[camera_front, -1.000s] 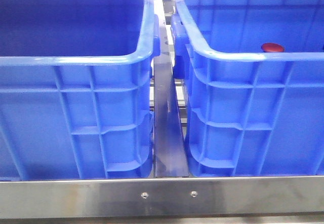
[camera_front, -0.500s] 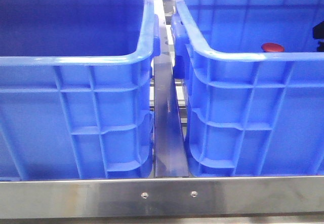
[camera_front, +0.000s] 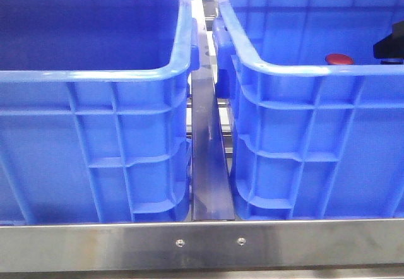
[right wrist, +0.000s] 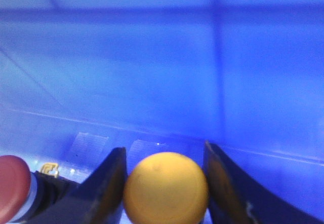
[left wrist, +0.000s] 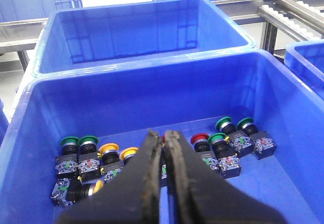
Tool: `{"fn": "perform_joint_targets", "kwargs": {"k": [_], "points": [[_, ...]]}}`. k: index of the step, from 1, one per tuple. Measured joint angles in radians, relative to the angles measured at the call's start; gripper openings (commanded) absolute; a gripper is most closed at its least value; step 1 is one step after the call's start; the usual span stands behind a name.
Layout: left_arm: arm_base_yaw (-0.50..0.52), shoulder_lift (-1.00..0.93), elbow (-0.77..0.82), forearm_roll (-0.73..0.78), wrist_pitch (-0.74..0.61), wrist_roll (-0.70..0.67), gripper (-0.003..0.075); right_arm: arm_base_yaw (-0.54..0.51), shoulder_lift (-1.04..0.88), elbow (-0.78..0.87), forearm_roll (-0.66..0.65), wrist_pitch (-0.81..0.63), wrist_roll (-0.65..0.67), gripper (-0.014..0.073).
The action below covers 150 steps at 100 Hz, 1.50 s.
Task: Pick red and yellow buttons and place in box
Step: 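Lower the yellow button beside the red one and open the right gripper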
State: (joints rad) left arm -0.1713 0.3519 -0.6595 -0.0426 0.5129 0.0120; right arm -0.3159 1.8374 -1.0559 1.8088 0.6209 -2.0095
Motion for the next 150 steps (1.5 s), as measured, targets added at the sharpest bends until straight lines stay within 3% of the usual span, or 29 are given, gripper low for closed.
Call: {"fn": "perform_joint_targets", "kwargs": {"k": [22,31,66,96,122,150], "points": [[0.0,0.0,0.0,0.0,0.0,0.0,-0.0019,0.0,0.002,0.0,0.0,0.0,0.0,0.0427],[0.0,0.0,0.0,0.0,0.0,0.0,-0.0019,0.0,0.002,0.0,-0.004,-0.014,0.0,0.0468],[0.0,0.0,0.0,0.0,0.0,0.0,-0.0019,0.0,-0.078,0.0,-0.004,-0.031,0.0,0.0468],[0.0,0.0,0.0,0.0,0.0,0.0,-0.0019,0.0,-0.283,0.03,-0.005,-0.052,0.027,0.0468],[0.0,0.0,0.0,0.0,0.0,0.0,-0.0019,0.052,-0.538,0.146,-0.006,-0.213,0.04,0.0468],[0.0,0.0,0.0,0.0,0.0,0.0,-0.0019,0.213,-0.787,0.311,0.0,-0.455,0.058,0.0468]]}}
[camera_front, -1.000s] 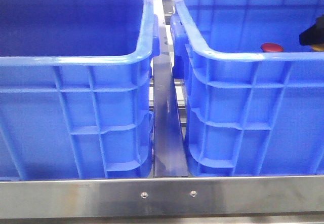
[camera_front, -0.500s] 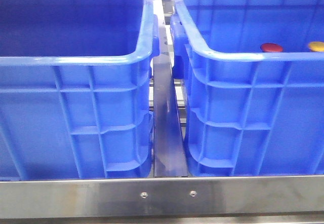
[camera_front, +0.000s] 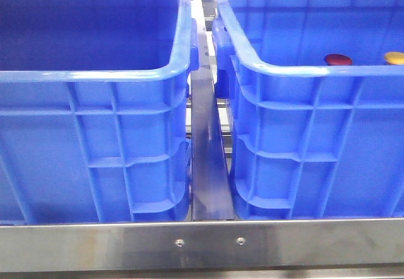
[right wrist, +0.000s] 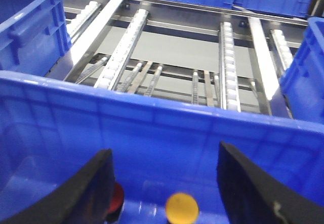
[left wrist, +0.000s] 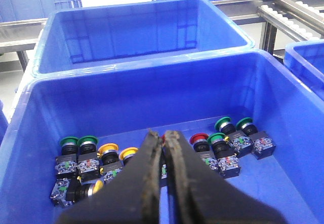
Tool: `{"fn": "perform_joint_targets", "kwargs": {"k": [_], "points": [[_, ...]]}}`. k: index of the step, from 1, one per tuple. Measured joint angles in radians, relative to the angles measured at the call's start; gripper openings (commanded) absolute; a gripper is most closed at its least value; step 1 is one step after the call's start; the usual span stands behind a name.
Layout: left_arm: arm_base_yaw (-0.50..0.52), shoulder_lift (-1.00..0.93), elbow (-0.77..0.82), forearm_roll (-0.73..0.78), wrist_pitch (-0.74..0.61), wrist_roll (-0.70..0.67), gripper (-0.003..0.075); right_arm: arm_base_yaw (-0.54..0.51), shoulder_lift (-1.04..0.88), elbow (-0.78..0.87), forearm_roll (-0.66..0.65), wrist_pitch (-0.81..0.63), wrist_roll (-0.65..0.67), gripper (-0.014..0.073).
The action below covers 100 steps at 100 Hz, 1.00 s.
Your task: Pick red and yellow buttons and place in box
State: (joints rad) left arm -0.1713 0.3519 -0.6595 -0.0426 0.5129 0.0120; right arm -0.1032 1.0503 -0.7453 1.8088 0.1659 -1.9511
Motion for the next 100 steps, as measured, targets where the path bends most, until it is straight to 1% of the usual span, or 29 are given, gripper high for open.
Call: {"fn": "perform_joint_targets", "kwargs": {"k": [10,19,49,59,63,66,71,72,73,77,79,80,86,87,90,97,100], "points": [[0.0,0.0,0.0,0.0,0.0,0.0,-0.0019,0.05,-0.091,0.059,0.005,-0.074,0.028,0.0466],[0.0,0.0,0.0,0.0,0.0,0.0,-0.0019,0.07,-0.177,0.114,0.008,-0.096,0.057,0.0466],[0.0,0.0,0.0,0.0,0.0,0.0,-0.0019,0.075,-0.495,0.266,0.011,-0.108,0.085,0.0465],[0.0,0.0,0.0,0.0,0.0,0.0,-0.0019,0.075,-0.57,0.307,0.011,-0.108,0.085,0.0464],[0.0,0.0,0.0,0.0,0.0,0.0,-0.0019,0.075,-0.595,0.318,0.011,-0.108,0.085,0.0451],[0.0,0.0,0.0,0.0,0.0,0.0,-0.0019,0.075,-0.609,0.326,0.013,-0.108,0.085,0.043],[0.0,0.0,0.0,0.0,0.0,0.0,-0.0019,0.075,-0.628,0.338,0.013,-0.108,0.085,0.0372],[0.0,0.0,0.0,0.0,0.0,0.0,-0.0019,0.075,-0.63,0.338,0.013,-0.108,0.085,0.0342],[0.0,0.0,0.0,0.0,0.0,0.0,-0.0019,0.075,-0.634,0.34,0.013,-0.108,0.085,0.0342],[0.0,0.0,0.0,0.0,0.0,0.0,-0.0019,0.075,-0.641,0.341,0.013,-0.108,0.085,0.0272],[0.0,0.0,0.0,0.0,0.0,0.0,-0.0019,0.075,-0.641,0.342,0.013,-0.108,0.085,0.0222],[0.0,0.0,0.0,0.0,0.0,0.0,-0.0019,0.075,-0.643,0.342,0.013,-0.108,0.085,0.0222],[0.0,0.0,0.0,0.0,0.0,0.0,-0.0019,0.075,-0.643,0.342,0.013,-0.108,0.085,0.0096],[0.0,0.0,0.0,0.0,0.0,0.0,-0.0019,0.075,-0.643,0.342,0.013,-0.108,0.085,0.0096],[0.0,0.0,0.0,0.0,0.0,0.0,-0.0019,0.075,-0.643,0.342,0.013,-0.108,0.085,0.0034],[0.0,0.0,0.0,0.0,0.0,0.0,-0.0019,0.075,-0.644,0.342,0.013,-0.108,0.085,-0.0076],[0.0,0.0,0.0,0.0,0.0,0.0,-0.0019,0.075,-0.644,0.342,0.013,-0.108,0.085,-0.0066]]}}
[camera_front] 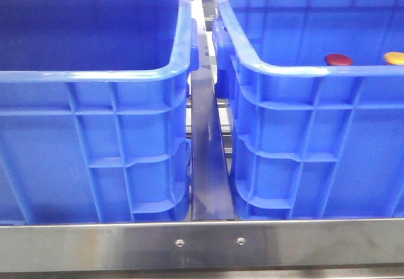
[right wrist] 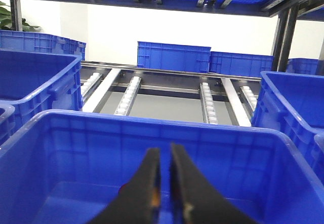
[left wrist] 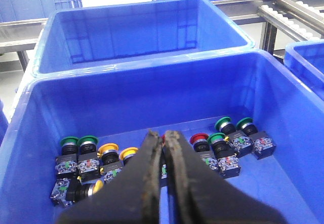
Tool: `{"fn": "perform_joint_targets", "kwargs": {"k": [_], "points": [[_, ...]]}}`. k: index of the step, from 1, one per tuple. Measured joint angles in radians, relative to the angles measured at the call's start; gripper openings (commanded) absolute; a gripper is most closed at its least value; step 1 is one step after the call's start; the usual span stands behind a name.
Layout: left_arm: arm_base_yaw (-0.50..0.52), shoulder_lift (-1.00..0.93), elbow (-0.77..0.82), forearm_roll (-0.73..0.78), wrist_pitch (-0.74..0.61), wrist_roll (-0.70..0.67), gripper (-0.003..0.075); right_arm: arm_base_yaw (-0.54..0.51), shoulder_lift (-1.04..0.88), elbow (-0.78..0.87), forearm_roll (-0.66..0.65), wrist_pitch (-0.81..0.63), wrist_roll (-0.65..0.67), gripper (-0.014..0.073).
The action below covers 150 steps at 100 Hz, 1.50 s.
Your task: Pick red and yellow buttons and place in box
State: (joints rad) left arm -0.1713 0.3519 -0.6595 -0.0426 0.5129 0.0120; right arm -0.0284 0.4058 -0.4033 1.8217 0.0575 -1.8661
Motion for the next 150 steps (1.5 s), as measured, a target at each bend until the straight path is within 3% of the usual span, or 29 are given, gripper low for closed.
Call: {"fn": "perform_joint_targets", "kwargs": {"k": [150], "points": [[0.0,-0.016,0.045,0.02,-0.008,0.0,-0.0019,0.0,0.0,0.0,0.0,0.0,0.004,-0.0069]]}}
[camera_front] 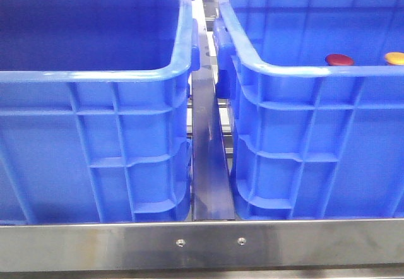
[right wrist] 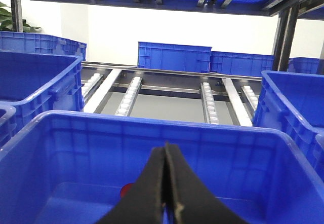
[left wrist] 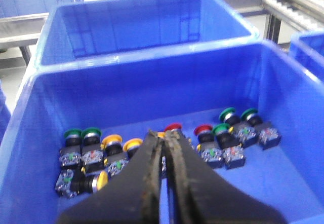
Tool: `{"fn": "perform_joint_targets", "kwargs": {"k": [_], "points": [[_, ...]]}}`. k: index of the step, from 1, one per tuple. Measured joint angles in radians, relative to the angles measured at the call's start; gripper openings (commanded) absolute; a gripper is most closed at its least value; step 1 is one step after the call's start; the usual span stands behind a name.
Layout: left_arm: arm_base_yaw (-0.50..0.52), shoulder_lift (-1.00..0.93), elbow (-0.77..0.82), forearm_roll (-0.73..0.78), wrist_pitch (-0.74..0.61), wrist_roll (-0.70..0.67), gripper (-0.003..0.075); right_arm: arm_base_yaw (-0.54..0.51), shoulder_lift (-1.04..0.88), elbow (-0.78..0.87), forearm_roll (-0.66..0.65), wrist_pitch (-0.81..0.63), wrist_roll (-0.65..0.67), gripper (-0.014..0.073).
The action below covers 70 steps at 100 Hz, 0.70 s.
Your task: Pick red and yellow buttons and place in box
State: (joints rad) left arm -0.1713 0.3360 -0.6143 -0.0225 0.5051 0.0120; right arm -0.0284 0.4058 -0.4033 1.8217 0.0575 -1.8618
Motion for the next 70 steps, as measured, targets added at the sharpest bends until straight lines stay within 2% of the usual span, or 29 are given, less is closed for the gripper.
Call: {"fn": "perform_joint_targets", "kwargs": {"k": [24,51,70], "points": [[0.01,-0.113,0.158,0.023,-0.098,0.0,-0.0019,0.0,0.0,0.0,0.0,0.0,0.0,-0.0069],[0.12,-0.297,0.338,0.023,-0.122,0.0,-0.0019,0.0,0.0,0.0,0.0,0.0,0.0,-0.0069],[0.158,-0.341,0.45,0.023,-0.166,0.0,-0.0019,0.0,0.0,0.0,0.0,0.0,0.0,-0.0069]]}}
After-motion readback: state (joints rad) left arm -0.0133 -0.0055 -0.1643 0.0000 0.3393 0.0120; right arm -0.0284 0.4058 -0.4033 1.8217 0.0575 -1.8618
